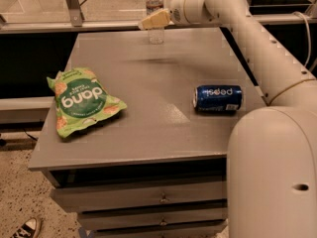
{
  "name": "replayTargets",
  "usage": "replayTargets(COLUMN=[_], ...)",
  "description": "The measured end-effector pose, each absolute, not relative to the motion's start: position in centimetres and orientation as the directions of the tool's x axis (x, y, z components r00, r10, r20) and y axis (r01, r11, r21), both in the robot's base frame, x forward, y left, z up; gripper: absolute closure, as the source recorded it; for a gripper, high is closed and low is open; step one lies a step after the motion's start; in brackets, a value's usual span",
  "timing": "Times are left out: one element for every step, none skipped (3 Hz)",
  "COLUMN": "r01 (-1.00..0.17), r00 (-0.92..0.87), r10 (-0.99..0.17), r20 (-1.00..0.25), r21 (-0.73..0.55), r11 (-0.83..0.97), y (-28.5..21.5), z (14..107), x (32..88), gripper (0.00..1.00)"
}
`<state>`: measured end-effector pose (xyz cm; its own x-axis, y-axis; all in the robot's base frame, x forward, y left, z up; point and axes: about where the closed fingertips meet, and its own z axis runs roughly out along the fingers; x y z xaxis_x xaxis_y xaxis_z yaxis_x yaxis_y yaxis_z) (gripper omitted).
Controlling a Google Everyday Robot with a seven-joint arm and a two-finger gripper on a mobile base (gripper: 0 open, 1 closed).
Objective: Move water bottle near pepsi can
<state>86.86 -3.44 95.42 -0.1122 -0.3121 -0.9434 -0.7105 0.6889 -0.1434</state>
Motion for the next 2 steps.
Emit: replayTargets(r01=[-0.724,-0.708], r00=[-0.116,-0.12], r10=[-0.278,-0.275], r20=[-0.954,-0.954], r21=[-0.11,-0.112], r11=[0.681,0.697], y=[-1.1,-0.4], z=[94.8,93.7], x=[88.6,90.5], gripper=[0.0,0.14])
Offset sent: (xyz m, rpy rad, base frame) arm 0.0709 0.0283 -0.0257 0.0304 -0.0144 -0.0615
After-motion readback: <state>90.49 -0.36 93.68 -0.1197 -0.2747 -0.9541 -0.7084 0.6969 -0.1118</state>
